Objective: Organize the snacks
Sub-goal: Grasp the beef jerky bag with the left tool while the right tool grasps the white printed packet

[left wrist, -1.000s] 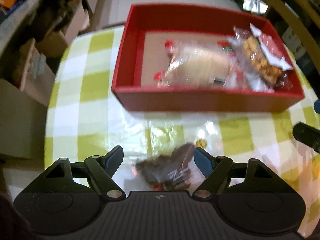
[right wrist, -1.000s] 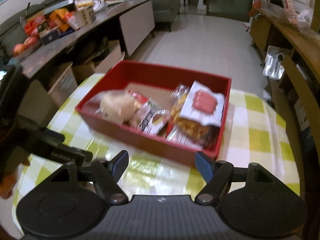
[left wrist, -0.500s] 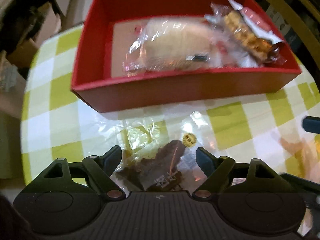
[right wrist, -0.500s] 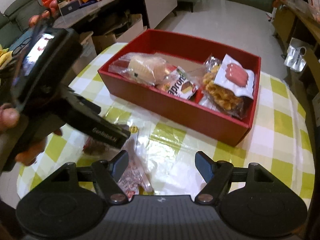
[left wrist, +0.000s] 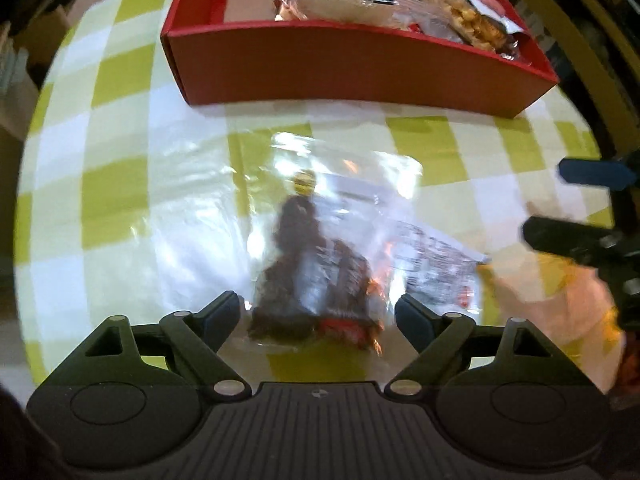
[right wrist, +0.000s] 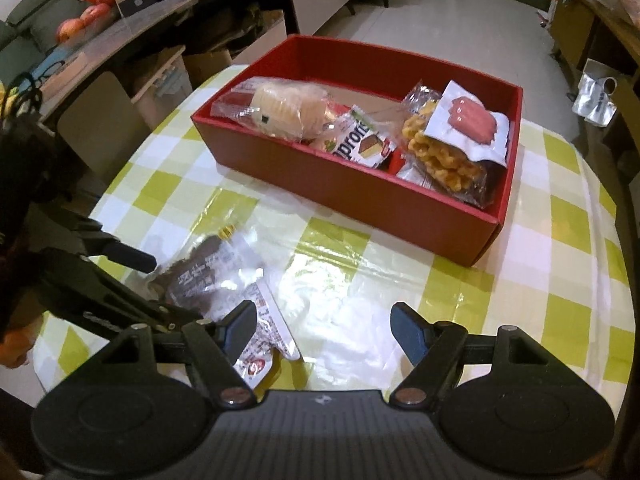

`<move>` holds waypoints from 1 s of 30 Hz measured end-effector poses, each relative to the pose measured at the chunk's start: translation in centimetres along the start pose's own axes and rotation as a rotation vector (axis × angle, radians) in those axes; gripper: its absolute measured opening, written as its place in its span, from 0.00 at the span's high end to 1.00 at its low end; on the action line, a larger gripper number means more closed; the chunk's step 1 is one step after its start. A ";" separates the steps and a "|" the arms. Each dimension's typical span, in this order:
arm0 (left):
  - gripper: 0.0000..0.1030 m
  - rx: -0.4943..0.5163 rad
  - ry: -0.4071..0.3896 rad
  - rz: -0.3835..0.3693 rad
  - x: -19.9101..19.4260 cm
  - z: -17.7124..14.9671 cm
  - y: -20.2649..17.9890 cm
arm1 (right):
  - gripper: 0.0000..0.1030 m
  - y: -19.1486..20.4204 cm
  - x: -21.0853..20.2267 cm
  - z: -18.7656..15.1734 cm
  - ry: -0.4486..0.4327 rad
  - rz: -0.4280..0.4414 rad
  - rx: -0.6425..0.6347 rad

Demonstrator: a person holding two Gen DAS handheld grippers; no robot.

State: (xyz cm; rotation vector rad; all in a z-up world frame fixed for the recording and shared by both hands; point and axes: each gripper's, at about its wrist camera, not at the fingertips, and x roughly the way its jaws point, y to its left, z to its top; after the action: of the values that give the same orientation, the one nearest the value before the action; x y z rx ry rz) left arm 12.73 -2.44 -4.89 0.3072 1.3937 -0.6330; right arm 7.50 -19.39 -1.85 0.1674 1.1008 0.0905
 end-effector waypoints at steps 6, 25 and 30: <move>0.08 0.020 0.013 0.125 1.9 0.7 -1.9 | 0.23 -0.1 0.4 -0.4 0.015 0.002 -0.025; 0.20 -0.087 -0.010 0.186 -1.0 -0.3 0.0 | 0.14 6.1 7.4 0.0 0.166 0.054 -0.267; 0.19 -0.084 0.017 0.191 -0.3 -0.4 1.1 | 0.14 7.0 7.9 -0.8 0.146 0.012 -0.323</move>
State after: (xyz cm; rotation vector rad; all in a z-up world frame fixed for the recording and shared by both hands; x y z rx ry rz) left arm 13.08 -1.25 -4.87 0.3743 1.3835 -0.4144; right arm 10.37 -11.19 -7.87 -0.1240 1.2142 0.2929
